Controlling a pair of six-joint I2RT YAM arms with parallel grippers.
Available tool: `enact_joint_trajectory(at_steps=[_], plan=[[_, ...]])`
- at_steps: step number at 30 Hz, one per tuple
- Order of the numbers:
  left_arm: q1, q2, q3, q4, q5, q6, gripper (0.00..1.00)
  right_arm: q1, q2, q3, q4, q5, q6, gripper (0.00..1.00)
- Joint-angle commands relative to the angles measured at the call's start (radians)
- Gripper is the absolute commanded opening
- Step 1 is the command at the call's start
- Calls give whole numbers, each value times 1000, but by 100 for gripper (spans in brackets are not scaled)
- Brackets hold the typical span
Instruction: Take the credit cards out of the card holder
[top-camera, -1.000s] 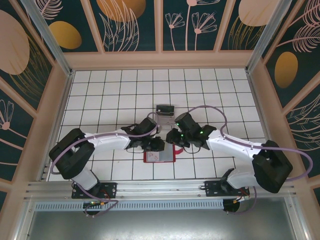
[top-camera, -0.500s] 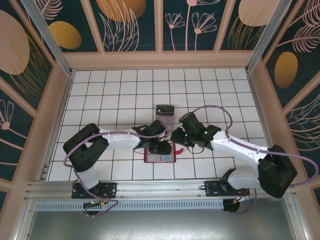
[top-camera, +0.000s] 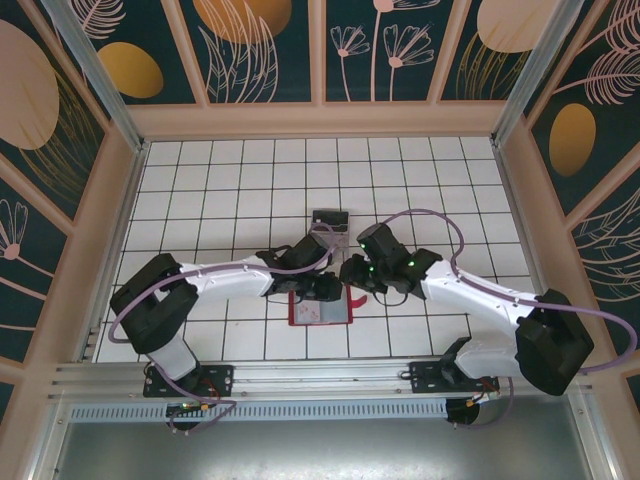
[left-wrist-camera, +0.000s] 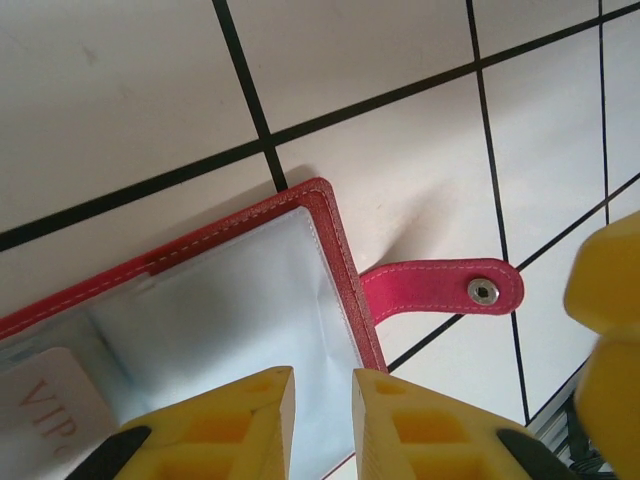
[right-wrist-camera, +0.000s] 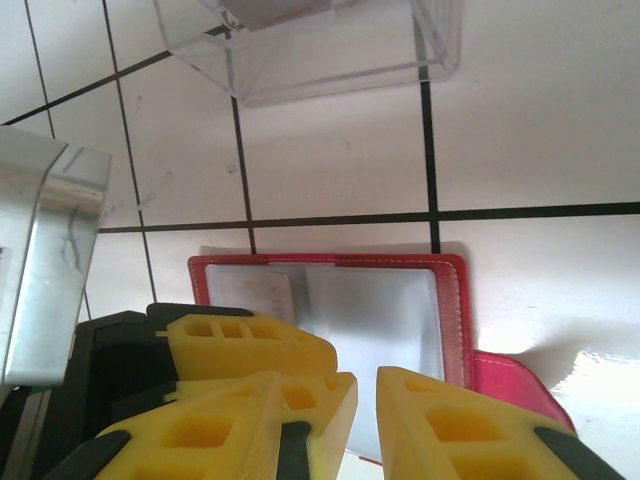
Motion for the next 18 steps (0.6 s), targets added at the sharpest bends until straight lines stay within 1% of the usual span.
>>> enact_joint_trajectory(at_steps=[1, 5, 10, 18], plan=[[3, -31, 8, -51, -44, 25, 24, -3, 22, 50, 2, -15, -27, 32], [17, -59, -2, -53, -61, 23, 24, 7, 42, 70, 12, -33, -44, 32], [59, -92, -25, -43, -65, 22, 24, 34, 73, 122, 14, -34, -78, 31], [106, -198, -52, -100, -97, 34, 25, 116, 140, 171, 46, -14, -96, 31]])
